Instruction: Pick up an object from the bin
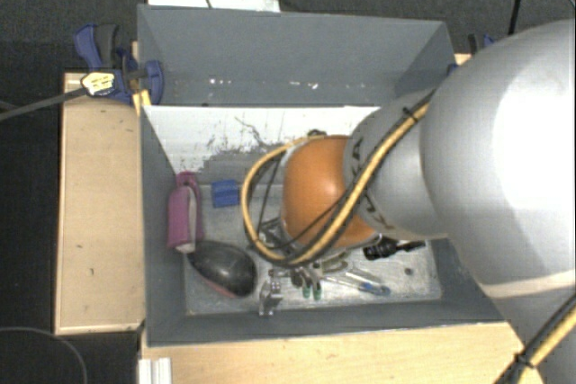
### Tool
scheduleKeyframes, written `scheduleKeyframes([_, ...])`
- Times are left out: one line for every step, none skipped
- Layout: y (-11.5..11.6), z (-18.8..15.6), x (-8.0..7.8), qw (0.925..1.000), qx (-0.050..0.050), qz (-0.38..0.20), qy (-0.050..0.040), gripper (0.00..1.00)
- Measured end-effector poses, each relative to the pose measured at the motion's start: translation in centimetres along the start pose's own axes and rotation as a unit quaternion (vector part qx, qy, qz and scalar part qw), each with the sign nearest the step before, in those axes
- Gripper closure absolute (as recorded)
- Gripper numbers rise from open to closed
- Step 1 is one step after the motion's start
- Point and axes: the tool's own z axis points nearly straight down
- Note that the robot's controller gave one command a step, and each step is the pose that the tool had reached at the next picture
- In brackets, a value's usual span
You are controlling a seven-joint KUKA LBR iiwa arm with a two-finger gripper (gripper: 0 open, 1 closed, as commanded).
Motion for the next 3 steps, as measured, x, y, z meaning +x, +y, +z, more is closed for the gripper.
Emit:
scheduleKeyframes([7.9,-0.8,-3.7,0.9993,0.000,-0.037,0.0014,0.00])
scheduleKeyframes([7.5,-0.8,-3.7,0.9994,0.001,-0.036,0.0018,1.00])
scheduleKeyframes([6.5,-15.8,-3.7,0.9633,0.000,-0.268,-0.0015,1.00])
